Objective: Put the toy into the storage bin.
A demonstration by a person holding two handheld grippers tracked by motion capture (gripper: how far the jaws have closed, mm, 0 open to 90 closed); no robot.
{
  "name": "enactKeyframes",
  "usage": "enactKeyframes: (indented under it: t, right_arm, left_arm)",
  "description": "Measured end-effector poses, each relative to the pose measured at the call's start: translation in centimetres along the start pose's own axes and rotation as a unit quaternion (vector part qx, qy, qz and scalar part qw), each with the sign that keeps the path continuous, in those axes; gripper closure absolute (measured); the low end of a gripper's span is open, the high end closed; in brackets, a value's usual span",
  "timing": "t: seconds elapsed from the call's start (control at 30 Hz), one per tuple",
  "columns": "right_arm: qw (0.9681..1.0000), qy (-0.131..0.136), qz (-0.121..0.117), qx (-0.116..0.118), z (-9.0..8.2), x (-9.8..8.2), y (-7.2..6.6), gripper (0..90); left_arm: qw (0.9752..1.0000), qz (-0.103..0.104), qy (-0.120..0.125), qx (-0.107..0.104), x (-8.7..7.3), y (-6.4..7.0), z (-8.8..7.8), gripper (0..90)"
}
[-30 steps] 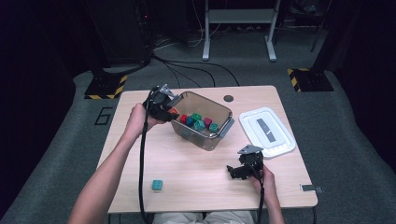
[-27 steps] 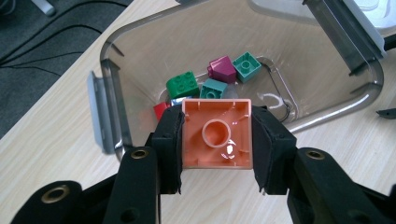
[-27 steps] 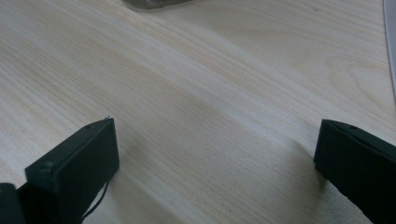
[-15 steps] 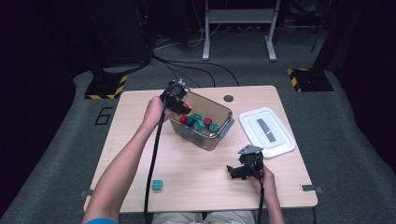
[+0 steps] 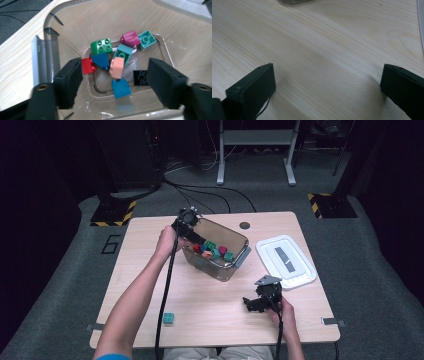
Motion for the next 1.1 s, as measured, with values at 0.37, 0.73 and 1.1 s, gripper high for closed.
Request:
enactKeyframes:
  t: [0.37, 0.73, 1.1]
  right_arm:
    - [1.0000, 0.000, 0.000, 0.000, 0.0, 0.0, 0.0, 0.0]
    - [1.0000, 0.000, 0.000, 0.000, 0.0, 0.0, 0.0, 0.0]
    - [1.0000, 0.000, 0.002, -0.001, 0.0, 0.0, 0.0, 0.0]
  left_arm:
    - [0.9993, 0.013, 0.033, 0.013, -2.7, 0.5, -5.0, 10.5]
    - [0.9990, 0.006, 0.042, 0.018, -7.7, 1.0, -7.3, 5.8]
    - [0.9995, -0.011, 0.027, 0.010, -12.6, 1.9, -6.2, 3.8]
Point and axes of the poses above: each handheld gripper's, and its own axes: z roughly forward along the jaws, x roughly out of its top, y roughly to its right, the point moved 9 cm from there along z, roughly forward along the jaws, and after that the axes turned 4 degrees about x, right-handed, at the moved point
